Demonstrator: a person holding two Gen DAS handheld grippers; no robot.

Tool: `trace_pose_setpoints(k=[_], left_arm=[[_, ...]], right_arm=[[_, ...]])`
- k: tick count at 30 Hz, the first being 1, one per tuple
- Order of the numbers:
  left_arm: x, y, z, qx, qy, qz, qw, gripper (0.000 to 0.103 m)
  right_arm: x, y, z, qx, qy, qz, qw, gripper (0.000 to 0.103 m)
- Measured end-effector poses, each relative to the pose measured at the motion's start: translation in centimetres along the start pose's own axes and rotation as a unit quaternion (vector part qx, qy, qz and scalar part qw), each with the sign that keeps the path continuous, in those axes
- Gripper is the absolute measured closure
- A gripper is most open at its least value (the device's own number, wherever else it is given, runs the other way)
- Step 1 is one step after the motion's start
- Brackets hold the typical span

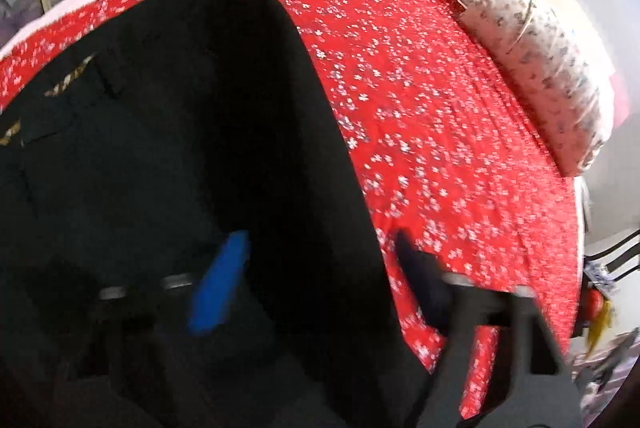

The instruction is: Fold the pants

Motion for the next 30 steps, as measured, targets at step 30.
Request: trace_pose_setpoints(k=[30], left_arm=[[-20.8,-15.0,-17.6,0.083,-0.048,-0.112,0.9891,0.095]], right_arm=[[-1.0,-2.4,1.9,0.059,-0.035,0.015,0.998,0.099]])
Point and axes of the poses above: each gripper's, at about its wrist camera, not at the fingertips, and y roughly the way its jaws point, x to its right, z to its top, the point moved 1 cm from there along y, roughly the way its jaws point, and after that the axes turned 1 degree about x, right-handed, at the moved point
